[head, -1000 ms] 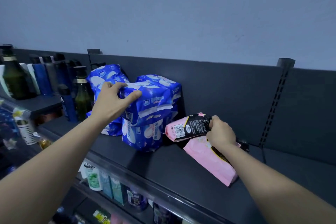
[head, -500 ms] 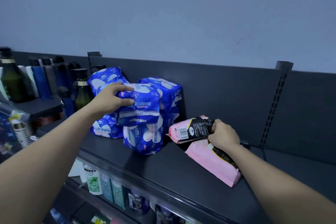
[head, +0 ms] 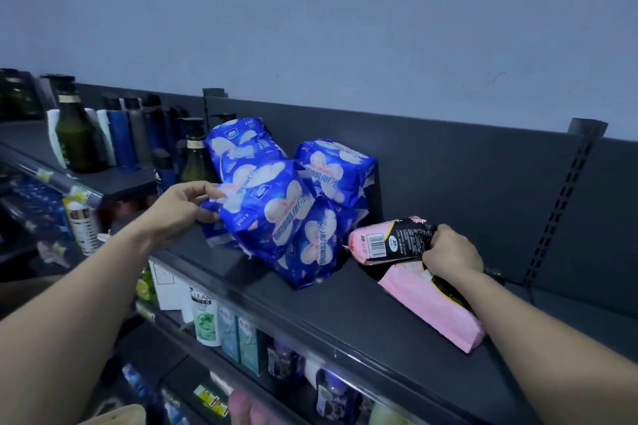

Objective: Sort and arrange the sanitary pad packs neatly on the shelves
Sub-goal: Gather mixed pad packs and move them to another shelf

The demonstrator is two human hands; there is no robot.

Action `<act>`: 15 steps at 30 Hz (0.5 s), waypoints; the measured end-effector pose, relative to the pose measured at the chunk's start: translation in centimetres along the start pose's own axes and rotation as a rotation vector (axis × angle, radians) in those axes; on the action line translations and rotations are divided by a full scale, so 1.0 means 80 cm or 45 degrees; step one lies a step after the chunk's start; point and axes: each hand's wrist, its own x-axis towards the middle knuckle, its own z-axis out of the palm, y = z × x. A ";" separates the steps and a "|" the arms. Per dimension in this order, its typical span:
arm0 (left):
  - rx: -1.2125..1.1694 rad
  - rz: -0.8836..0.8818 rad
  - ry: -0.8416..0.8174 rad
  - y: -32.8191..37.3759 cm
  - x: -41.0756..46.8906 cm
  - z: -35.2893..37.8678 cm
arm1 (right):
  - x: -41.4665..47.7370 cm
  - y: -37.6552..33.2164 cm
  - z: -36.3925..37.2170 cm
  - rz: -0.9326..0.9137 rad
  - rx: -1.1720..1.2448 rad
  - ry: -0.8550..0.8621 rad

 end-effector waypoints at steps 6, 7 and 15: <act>0.959 0.074 0.126 -0.052 0.004 -0.007 | -0.008 -0.001 0.003 0.000 -0.004 0.027; 1.019 -0.007 0.079 -0.053 -0.001 -0.001 | -0.009 0.000 0.004 -0.005 -0.004 0.029; 0.396 -0.559 -0.463 -0.022 -0.024 0.011 | -0.012 -0.002 0.010 -0.007 0.002 0.068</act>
